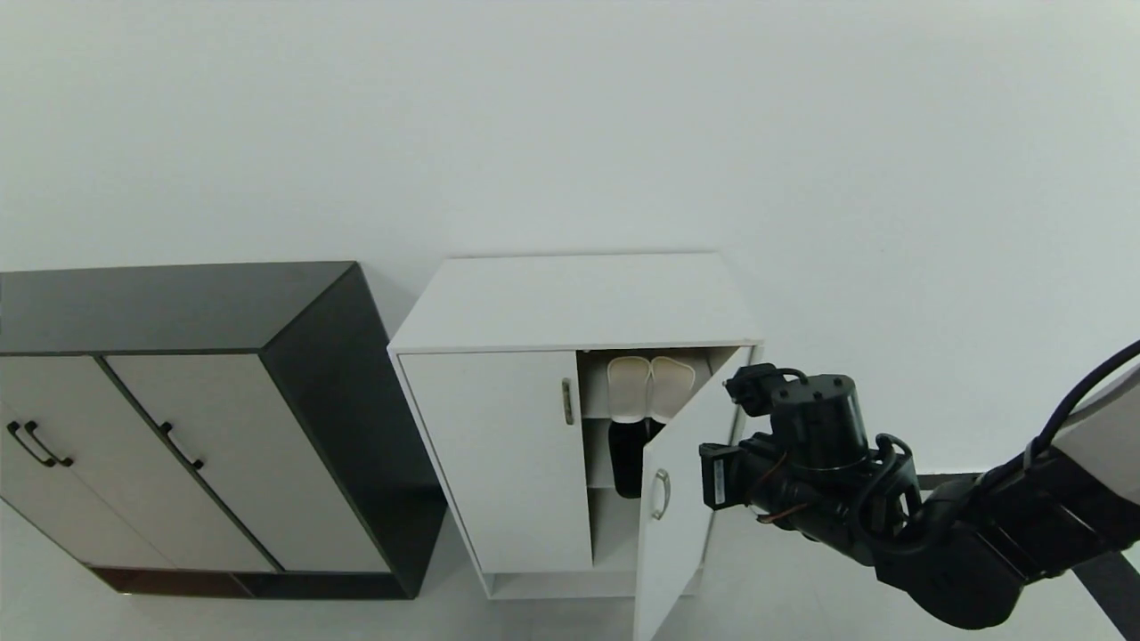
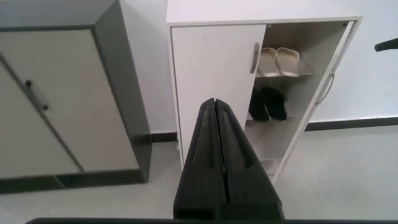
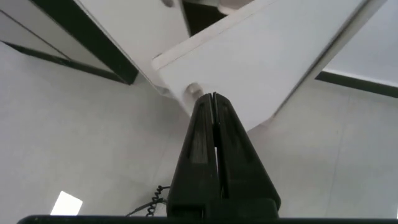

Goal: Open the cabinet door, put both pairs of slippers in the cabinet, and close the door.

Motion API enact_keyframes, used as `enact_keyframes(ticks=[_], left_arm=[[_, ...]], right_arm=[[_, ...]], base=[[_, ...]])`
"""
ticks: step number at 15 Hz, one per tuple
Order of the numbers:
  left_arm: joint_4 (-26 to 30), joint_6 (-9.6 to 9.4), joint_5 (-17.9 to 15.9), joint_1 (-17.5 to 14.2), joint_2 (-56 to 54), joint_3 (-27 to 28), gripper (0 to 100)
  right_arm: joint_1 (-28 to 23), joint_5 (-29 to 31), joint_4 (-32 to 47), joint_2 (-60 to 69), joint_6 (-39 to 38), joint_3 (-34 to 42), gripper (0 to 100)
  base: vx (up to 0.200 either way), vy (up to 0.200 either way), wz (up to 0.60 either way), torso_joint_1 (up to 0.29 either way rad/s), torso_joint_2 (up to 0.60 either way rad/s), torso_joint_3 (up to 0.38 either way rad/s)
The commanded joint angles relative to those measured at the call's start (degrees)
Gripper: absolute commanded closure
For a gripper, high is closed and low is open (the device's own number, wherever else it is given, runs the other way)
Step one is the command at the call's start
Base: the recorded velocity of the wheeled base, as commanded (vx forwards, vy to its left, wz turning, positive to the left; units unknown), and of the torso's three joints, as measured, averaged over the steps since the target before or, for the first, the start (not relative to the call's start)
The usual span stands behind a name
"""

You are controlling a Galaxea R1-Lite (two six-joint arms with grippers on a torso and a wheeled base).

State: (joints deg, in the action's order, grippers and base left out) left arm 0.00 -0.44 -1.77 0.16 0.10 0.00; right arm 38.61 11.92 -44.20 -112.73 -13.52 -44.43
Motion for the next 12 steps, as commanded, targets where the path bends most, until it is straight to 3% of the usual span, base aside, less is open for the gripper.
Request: enact_keyframes(ticks=[1,2,8,12], left_arm=[[0.00,0.00,0.01,0.02,0.08,0.00,100],[0.00,0.00,0.01,0.02,0.08,0.00,100],[-0.09,0.09,0.10,0.02,0.08,0.00,100],[-0.09,0.09,0.01,0.02,0.08,0.00,100]], right_arm=[[-0.29,0.03,-2.29,1.28,-0.02,4.09,100],[-0.29,0.03,-3.87,1.54,0.07,5.59,100],[-0.73,-1.73,-3.96,-0.39,0.16,5.24,100],[-2.48,-2.34,-3.87,-6.98,0.16,-0.65,100]], base=[[0.200,0.000,0.00,-0.002,0.00,0.002],[0.200,0.000,0.00,-0.002,0.00,0.007],[0.000,0.000,0.00,0.000,0.00,0.000],[0.000,0.000,0.00,0.000,0.00,0.000]])
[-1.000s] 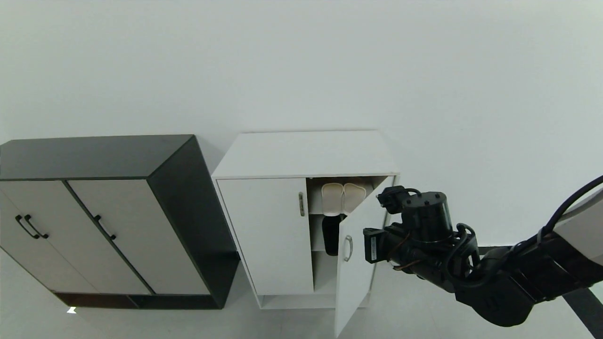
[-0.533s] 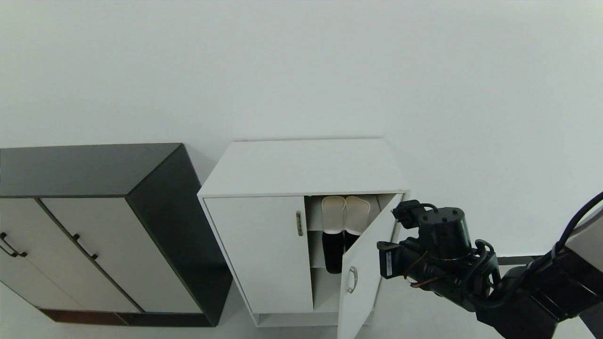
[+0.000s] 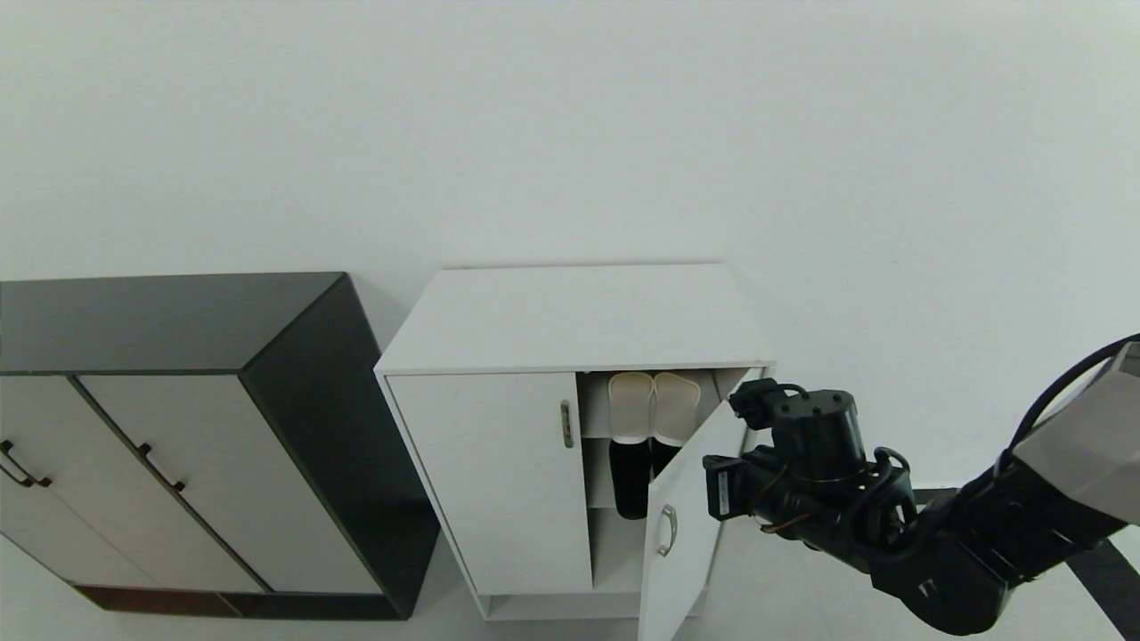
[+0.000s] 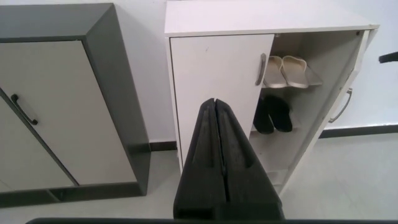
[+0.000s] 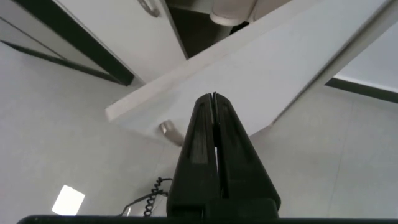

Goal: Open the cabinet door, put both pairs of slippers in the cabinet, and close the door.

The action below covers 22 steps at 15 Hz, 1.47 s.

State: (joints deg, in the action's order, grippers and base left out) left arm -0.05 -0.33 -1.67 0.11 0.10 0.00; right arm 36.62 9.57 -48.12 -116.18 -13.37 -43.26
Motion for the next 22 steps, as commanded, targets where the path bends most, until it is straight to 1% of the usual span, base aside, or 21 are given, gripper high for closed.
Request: enact_keyframes(ticks=[1,7,11,16,22], left_arm=[[-0.04,-0.02,0.00,-0.02,0.08,0.00,100],[-0.04,-0.02,0.00,-0.02,0.08,0.00,100],[-0.04,0.07,0.09,0.07,0.08,0.00,100],[-0.04,0.07,0.09,0.07,0.08,0.00,100],[-0.04,0.07,0.09,0.07,0.08,0.00,100]], right_arm=[[-0.76,0.01,-0.05,-5.02,0.01,-3.32,100],[-1.99,-1.13,0.13,-9.07,0.19,-9.38,100],[-3.31,-1.84,0.13,-13.46,0.10,-15.80,100],[-4.89,-1.84,0.13,-17.77,0.19,-21.95,100],[-5.77,-1.84,0.30,-21.20,0.19,-26.78,100]], base=[[0.000,0.000,0.00,0.000,0.00,0.000],[0.000,0.000,0.00,0.000,0.00,0.000],[0.000,0.000,0.00,0.000,0.00,0.000],[0.000,0.000,0.00,0.000,0.00,0.000],[0.000,0.000,0.00,0.000,0.00,0.000]])
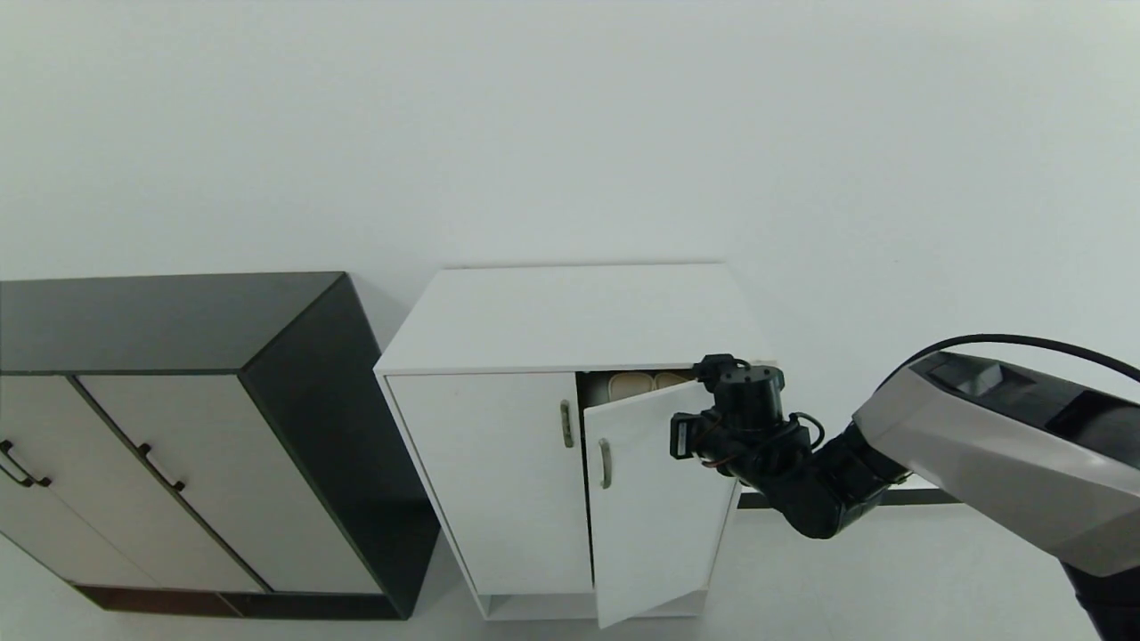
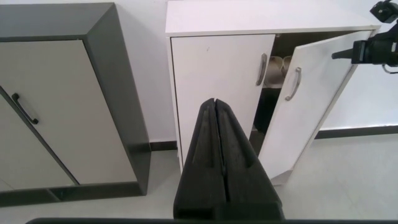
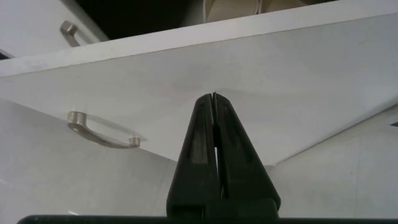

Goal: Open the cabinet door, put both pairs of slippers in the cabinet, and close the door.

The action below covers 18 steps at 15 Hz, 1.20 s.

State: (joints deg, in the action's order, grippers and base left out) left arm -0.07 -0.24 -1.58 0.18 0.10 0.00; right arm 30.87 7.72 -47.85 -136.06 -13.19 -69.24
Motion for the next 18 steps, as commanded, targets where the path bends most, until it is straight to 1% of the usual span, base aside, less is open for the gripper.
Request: enact_keyframes(ticks=[1,4,18], left_arm=[[-0.01,-0.02,0.00,-0.01,0.08,0.00,100],[-0.01,-0.02,0.00,-0.01,0.08,0.00,100],[-0.01,0.07,0.09,-0.09,0.08,0.00,100]], right_arm=[[-0.02,0.02,0.12,-1.84,0.01,-1.77,100],[-0.37,0.02,2.14,-2.54,0.01,-4.23,100],[-3.71,0.02,4.69,-5.36,0.01,-10.03,100]], base=[[0.000,0.000,0.00,0.000,0.00,0.000],[0.000,0.000,0.00,0.000,0.00,0.000],[0.000,0.000,0.00,0.000,0.00,0.000]])
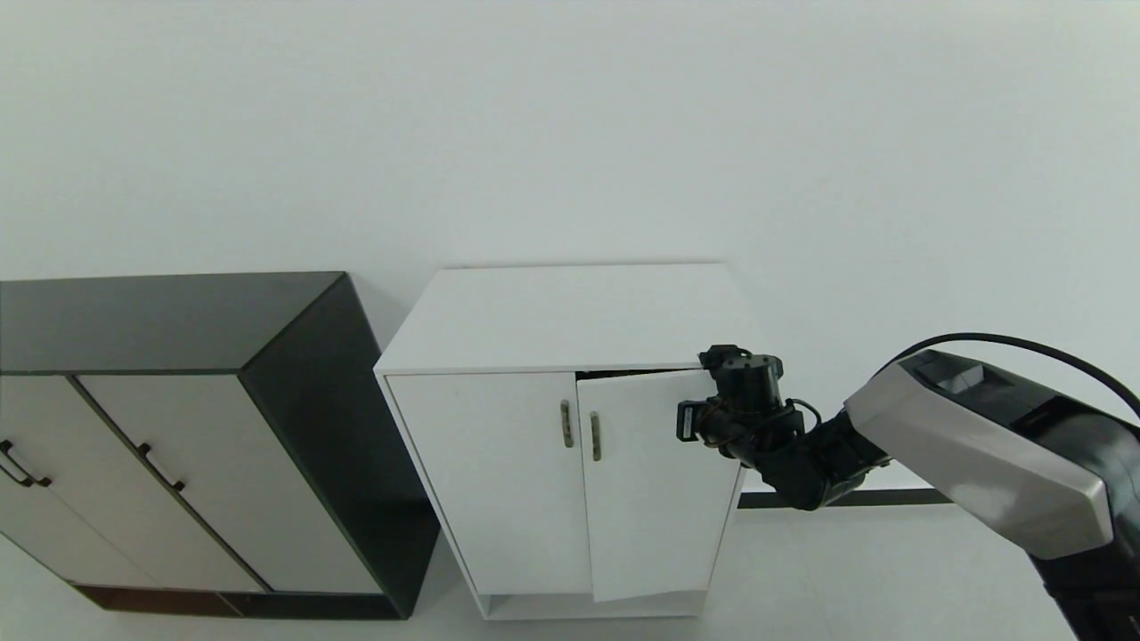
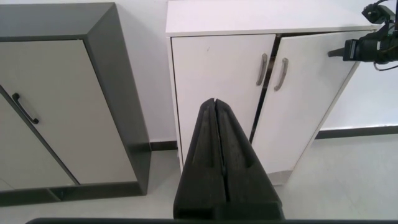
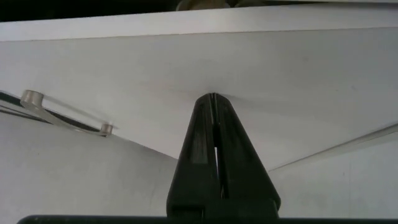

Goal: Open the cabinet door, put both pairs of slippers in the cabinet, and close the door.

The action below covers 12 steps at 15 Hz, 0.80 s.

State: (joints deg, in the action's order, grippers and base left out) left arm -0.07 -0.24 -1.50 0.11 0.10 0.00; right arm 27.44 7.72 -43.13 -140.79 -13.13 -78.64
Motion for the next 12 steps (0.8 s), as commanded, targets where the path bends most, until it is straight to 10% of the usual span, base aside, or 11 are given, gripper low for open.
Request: enact_keyframes(ticks=[1,12], left_arm=[[-0.01,-0.02,0.01,0.07,0.08,0.00,100],[-0.01,0.07,0.01,0.07,0.08,0.00,100]], right_arm=[[-0.37,0.02,-0.02,-0.80,0.03,-0.72,100],[-0.55,0.02,-0.02,-0.98,0.03,-1.16,100]], base=[[0.000,0.000,0.00,0.000,0.00,0.000],[0.000,0.000,0.00,0.000,0.00,0.000]])
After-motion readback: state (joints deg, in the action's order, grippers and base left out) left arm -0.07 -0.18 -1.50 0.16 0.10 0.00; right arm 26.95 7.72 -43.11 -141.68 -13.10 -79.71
